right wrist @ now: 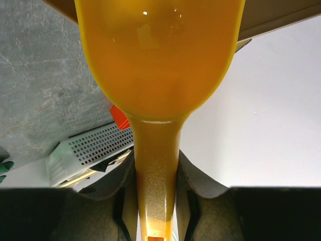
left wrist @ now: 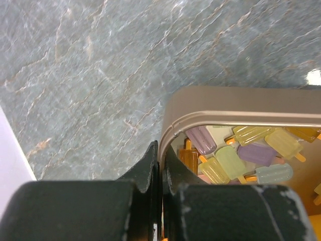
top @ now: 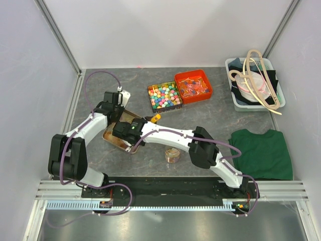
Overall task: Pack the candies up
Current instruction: Scoop the fake candies from the storage box.
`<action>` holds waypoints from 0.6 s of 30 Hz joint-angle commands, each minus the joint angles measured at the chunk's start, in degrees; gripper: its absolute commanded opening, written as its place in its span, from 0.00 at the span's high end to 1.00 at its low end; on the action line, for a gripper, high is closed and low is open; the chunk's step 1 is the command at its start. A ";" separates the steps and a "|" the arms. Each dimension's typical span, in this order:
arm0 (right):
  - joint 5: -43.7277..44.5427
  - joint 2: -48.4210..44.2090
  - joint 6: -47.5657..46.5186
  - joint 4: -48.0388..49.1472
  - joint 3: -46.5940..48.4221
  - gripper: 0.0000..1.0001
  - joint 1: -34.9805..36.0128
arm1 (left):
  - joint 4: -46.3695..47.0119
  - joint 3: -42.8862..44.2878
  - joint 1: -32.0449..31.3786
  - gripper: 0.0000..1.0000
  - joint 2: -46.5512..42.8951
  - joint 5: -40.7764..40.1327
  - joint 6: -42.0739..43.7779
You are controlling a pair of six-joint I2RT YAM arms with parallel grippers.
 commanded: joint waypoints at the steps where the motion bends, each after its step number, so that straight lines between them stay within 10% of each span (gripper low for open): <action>1: -5.40 4.90 3.55 0.18 3.59 1.00 3.36 | 6.47 1.08 -0.38 0.98 -3.49 0.18 -5.47; 7: -0.03 1.14 -1.01 9.83 -5.97 1.00 3.10 | 6.91 0.02 -0.29 0.98 -4.29 0.18 -5.47; 18: -9.34 7.37 11.54 -0.52 7.02 1.00 3.28 | 6.91 0.11 -0.38 0.98 -3.85 -0.35 -5.56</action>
